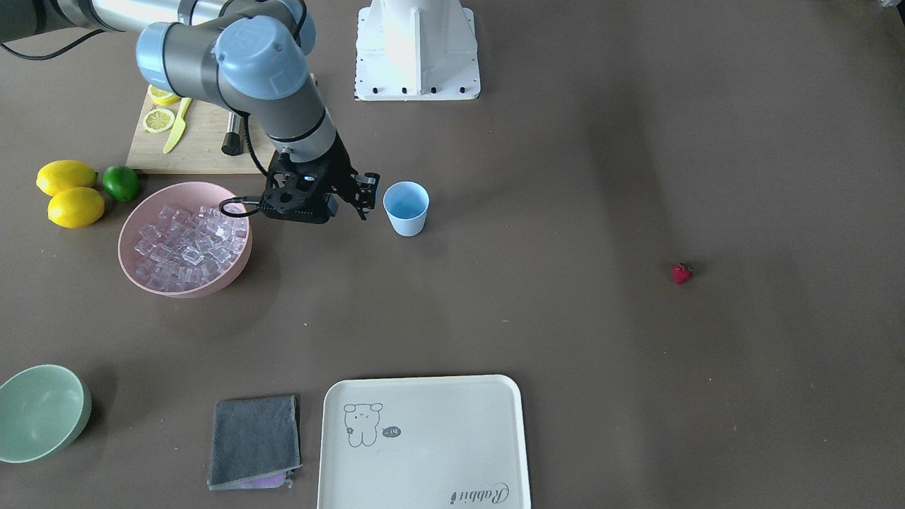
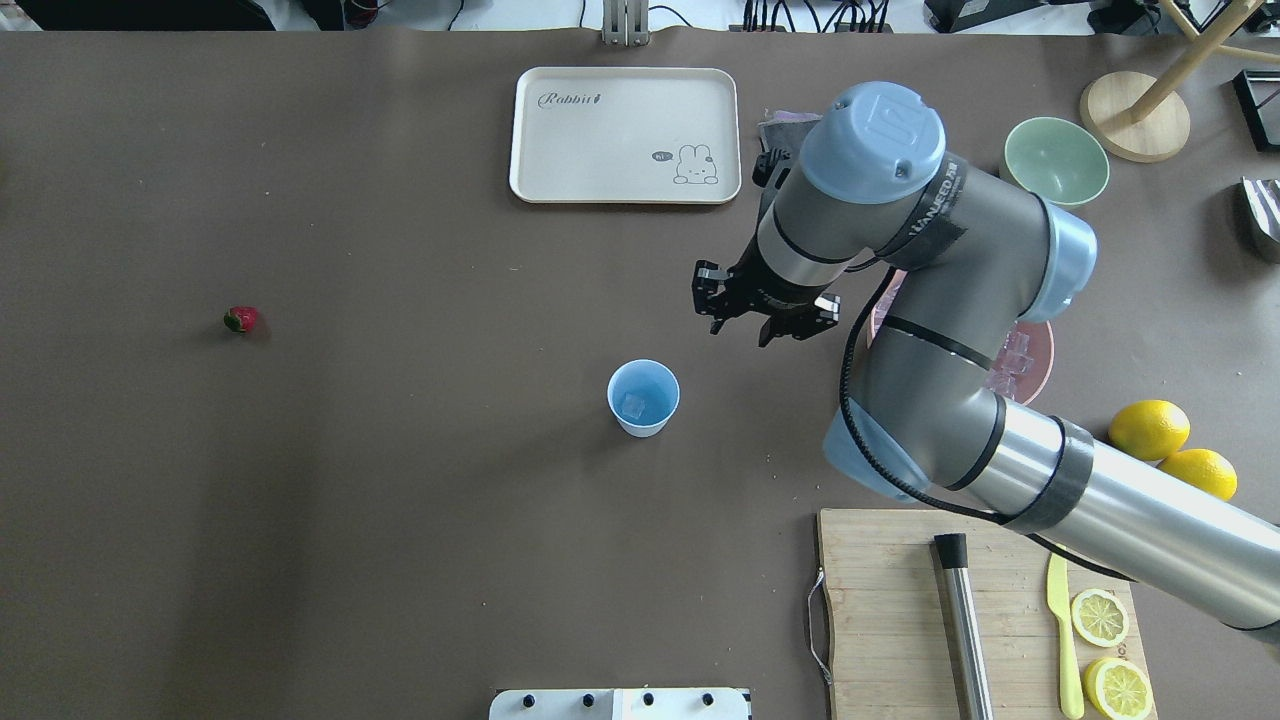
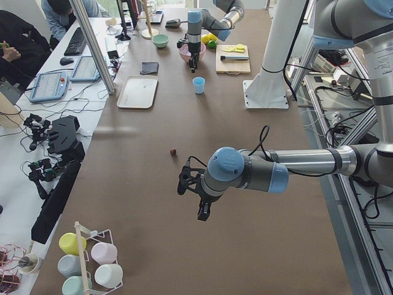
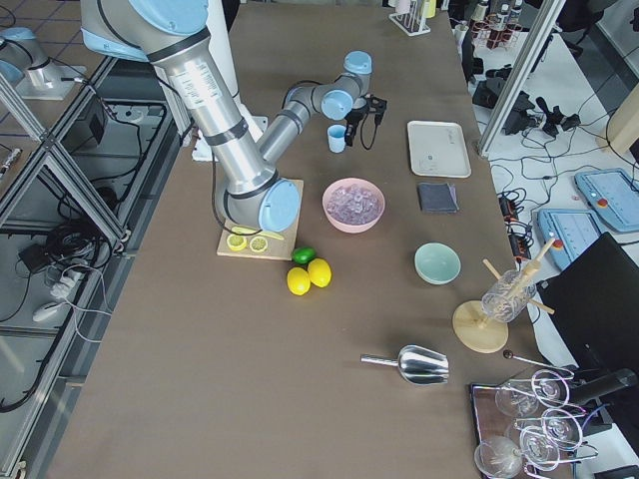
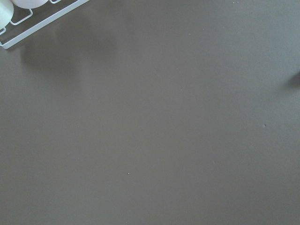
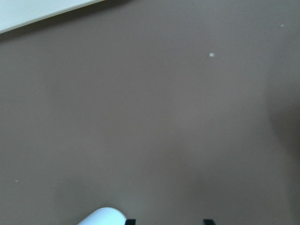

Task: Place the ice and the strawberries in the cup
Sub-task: 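Move the right gripper back over the ice bowl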

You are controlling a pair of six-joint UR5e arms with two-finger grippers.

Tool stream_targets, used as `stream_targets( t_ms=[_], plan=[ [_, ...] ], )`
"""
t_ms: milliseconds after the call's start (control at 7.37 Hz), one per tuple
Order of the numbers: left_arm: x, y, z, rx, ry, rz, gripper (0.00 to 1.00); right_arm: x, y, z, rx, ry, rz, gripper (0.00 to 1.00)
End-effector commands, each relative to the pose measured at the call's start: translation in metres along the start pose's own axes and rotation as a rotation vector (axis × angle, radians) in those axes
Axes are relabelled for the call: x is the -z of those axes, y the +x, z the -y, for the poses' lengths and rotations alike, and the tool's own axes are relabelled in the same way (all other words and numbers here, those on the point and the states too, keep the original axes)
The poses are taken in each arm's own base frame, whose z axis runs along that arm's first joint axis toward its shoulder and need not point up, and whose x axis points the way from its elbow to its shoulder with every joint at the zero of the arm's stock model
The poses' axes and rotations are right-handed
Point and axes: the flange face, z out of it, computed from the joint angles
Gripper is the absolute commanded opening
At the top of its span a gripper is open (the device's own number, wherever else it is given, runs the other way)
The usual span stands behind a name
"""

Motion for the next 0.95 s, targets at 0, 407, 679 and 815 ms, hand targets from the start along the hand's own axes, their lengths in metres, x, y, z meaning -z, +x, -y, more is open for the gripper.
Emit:
stream_targets(
  t_ms=[0, 407, 679, 815],
  plan=[
    [0.001, 0.001, 0.0, -0.001, 0.002, 0.001, 0.98, 0.014, 0.087, 0.038, 0.066, -0.002, -0.039, 0.57],
    [0.001, 0.0, 0.0, 0.001, 0.002, 0.002, 0.98, 0.024, 0.159, 0.047, 0.106, 0.004, -0.075, 0.57],
    [0.001, 0.0, 0.0, 0.001, 0.002, 0.0, 0.98, 0.017, 0.184, 0.05, 0.079, 0.001, -0.105, 0.6],
    [0.001, 0.0, 0.0, 0.001, 0.002, 0.002, 0.98, 0.021, 0.198, 0.061, 0.02, 0.012, -0.116, 0.63]
  ],
)
